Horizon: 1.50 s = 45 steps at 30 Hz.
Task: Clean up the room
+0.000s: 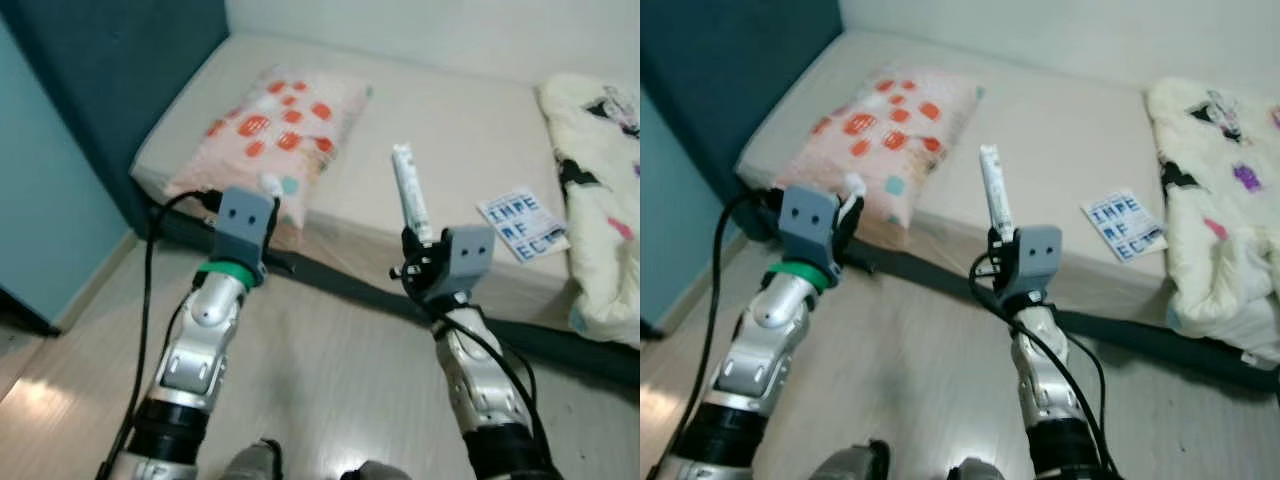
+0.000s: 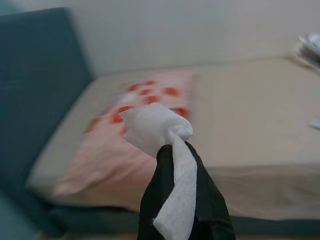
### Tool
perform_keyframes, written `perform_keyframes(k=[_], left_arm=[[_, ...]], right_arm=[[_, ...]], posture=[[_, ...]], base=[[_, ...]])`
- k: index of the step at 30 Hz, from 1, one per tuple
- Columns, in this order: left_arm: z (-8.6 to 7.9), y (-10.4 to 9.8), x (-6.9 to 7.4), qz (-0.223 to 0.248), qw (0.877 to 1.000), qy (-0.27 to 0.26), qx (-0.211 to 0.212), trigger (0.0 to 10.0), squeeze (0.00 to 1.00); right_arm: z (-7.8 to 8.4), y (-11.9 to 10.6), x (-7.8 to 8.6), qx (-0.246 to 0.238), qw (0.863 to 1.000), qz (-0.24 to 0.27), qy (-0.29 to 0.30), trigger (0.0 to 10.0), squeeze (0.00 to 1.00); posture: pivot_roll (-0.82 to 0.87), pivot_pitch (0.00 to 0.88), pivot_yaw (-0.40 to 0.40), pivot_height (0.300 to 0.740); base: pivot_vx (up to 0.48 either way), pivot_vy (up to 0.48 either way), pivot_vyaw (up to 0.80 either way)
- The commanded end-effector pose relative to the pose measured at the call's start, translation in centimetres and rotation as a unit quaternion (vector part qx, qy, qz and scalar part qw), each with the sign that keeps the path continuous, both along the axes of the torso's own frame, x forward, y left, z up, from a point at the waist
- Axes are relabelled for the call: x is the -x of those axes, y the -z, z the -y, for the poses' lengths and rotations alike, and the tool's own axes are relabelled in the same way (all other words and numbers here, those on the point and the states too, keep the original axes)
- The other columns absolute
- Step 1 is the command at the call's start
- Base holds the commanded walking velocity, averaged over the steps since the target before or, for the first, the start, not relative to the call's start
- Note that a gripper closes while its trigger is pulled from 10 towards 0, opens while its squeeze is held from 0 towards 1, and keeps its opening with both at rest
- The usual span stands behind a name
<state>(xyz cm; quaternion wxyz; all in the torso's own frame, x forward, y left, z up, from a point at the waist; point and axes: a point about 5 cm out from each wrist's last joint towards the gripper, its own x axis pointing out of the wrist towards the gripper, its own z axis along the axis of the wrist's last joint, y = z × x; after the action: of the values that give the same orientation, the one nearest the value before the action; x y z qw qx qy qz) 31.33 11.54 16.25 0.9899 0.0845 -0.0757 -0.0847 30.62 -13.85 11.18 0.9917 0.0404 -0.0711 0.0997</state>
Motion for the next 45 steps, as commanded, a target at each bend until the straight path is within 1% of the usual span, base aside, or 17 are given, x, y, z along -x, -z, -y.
perform_keyframes(k=[1,8,13,17,23,27,28,30,38,45], left_arm=[[0.3,0.3,0.1,-0.008,1.000,0.005,-0.002,10.0,0.00],[0.3,0.3,0.2,-0.011,1.000,0.005,-0.002,10.0,0.00],[0.3,0.5,0.2,-0.020,1.000,0.005,-0.008,10.0,0.00],[0.4,0.6,0.3,-0.025,1.000,0.007,-0.012,10.0,0.00],[0.5,0.8,0.4,-0.034,0.999,0.008,-0.017,10.0,0.00],[0.5,0.9,0.4,-0.039,0.999,0.009,-0.021,10.0,0.00],[0.5,0.9,0.4,-0.041,0.999,0.009,-0.023,10.0,0.00],[0.5,1.0,0.4,-0.043,0.999,0.008,-0.027,10.0,0.00],[0.3,1.1,0.3,-0.043,0.998,0.003,-0.036,10.0,0.00],[0.3,1.1,0.3,-0.045,0.998,0.001,-0.038,10.0,0.00]], right_arm=[[0.4,0.4,0.1,0.003,1.000,-0.007,0.004,10.0,0.00],[0.1,0.4,0.2,0.000,1.000,-0.007,-0.008,10.0,0.00],[-1.0,0.3,0.5,-0.004,0.999,-0.007,-0.047,10.0,0.00],[-1.4,0.4,0.6,-0.004,0.998,-0.008,-0.062,10.0,0.00],[-2.5,0.3,0.8,-0.002,0.995,-0.005,-0.101,10.0,0.00],[-3.3,0.0,1.0,-0.002,0.991,-0.002,-0.133,10.0,0.00],[-3.8,-0.1,1.2,-0.002,0.989,-0.001,-0.149,10.0,0.00],[-4.1,-0.1,1.3,-0.003,0.987,0.001,-0.159,10.0,0.00],[-4.4,-0.4,1.4,-0.009,0.985,0.005,-0.173,10.0,0.00],[-4.3,-0.6,1.4,-0.011,0.984,0.006,-0.179,10.0,0.00]], posture=[[0.01,0.000,0.026,0.740],[0.01,0.000,0.027,0.740],[0.01,0.000,0.027,0.740],[0.01,0.000,0.027,0.740],[0.01,0.000,0.029,0.740],[0.01,0.000,0.030,0.740],[0.02,0.000,0.031,0.740],[0.02,0.000,0.031,0.740],[0.02,0.000,0.029,0.740],[0.02,0.000,0.030,0.740]], base=[[0.000,0.000,0.73],[0.000,0.000,0.73],[0.000,0.000,0.73],[0.000,0.000,0.73],[0.000,0.000,0.73],[0.000,0.000,0.72],[0.000,0.000,0.72],[0.000,0.000,0.72],[0.000,0.000,0.71],[0.000,0.000,0.71]])
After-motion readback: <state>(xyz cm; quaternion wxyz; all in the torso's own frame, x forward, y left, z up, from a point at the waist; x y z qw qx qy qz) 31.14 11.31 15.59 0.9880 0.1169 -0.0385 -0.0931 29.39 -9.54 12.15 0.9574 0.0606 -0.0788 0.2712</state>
